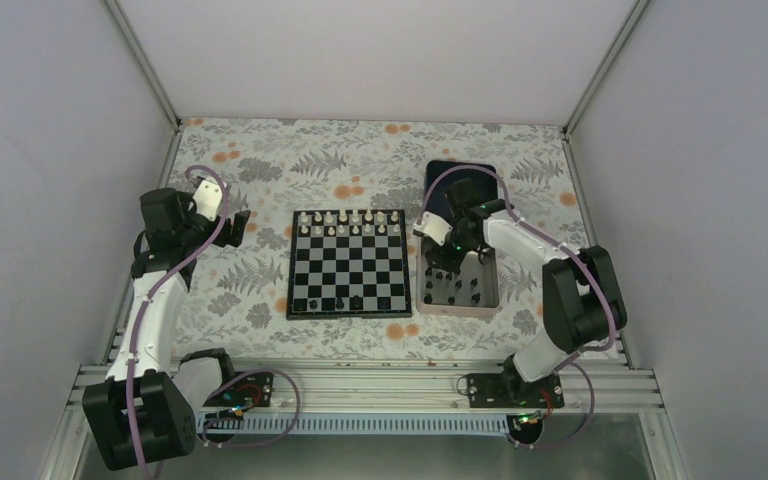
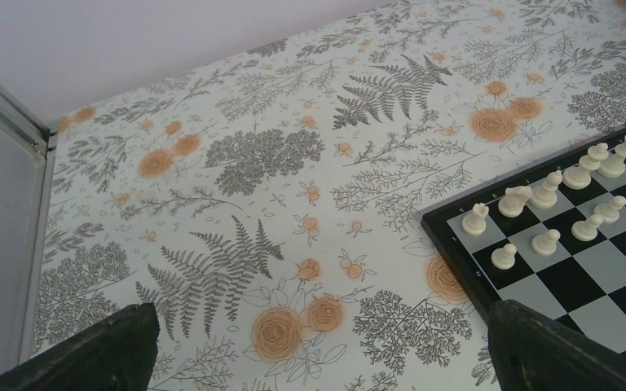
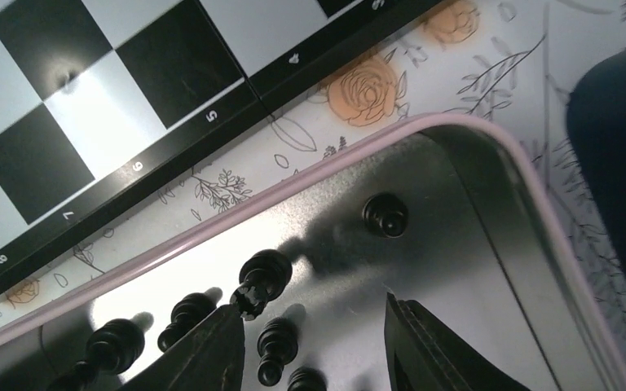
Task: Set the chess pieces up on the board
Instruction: Pick up the chess piece from the storage box.
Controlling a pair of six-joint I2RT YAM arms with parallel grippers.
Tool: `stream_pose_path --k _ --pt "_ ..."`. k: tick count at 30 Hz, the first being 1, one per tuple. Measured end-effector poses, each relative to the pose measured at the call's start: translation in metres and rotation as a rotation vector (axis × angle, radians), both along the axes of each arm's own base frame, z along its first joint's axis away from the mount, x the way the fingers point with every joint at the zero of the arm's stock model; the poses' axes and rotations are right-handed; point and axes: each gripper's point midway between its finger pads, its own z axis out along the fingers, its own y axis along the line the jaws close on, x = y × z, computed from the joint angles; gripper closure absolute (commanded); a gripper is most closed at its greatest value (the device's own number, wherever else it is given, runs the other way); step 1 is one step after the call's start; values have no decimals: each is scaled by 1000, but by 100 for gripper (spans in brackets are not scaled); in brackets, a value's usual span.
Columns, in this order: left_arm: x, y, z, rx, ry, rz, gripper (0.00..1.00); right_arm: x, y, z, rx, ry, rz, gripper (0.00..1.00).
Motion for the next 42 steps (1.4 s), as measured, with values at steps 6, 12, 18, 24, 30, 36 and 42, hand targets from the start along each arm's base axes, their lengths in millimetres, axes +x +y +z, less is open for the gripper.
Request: stream_pose_path --k 6,12,18,24,30,36,42 --pt "0 0 0 0 0 0 0 -4 0 -16 -18 48 5 56" --pt "0 0 -1 -1 4 0 0 -6 5 -16 -11 54 21 57" --pt "0 0 -2 -1 7 0 0 -7 14 -19 -8 66 41 58" --pt "0 1 -3 -1 7 4 0 -7 15 -19 -7 65 45 62" --pt "0 1 -3 -1 7 4 0 -7 15 -19 -7 65 45 62" --pt "0 2 -3 -2 9 4 0 -7 17 -15 -4 53 48 62" --pt "0 2 -3 -2 9 5 0 -6 17 -7 6 30 47 62"
